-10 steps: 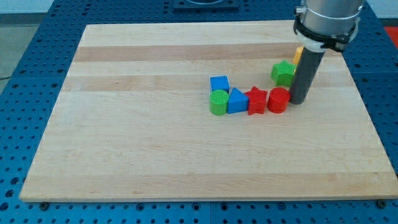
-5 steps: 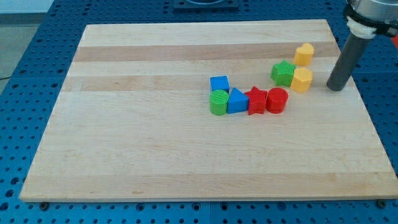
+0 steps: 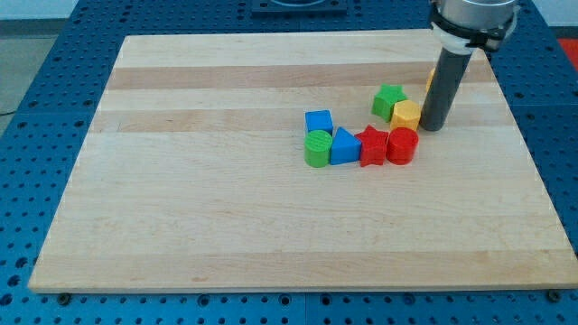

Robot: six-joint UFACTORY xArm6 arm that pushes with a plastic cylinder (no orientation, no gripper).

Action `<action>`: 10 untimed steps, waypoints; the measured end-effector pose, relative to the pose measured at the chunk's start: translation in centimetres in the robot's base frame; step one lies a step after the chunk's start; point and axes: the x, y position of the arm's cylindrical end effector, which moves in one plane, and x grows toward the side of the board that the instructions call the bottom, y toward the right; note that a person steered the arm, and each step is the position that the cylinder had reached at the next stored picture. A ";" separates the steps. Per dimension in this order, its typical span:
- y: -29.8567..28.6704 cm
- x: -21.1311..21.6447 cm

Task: Push the green star and hexagon into the red circle

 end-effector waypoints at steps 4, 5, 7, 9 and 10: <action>0.8 -2.7; 1.7 -6.8; -4.5 -8.6; -5.6 -8.1; -5.6 -7.0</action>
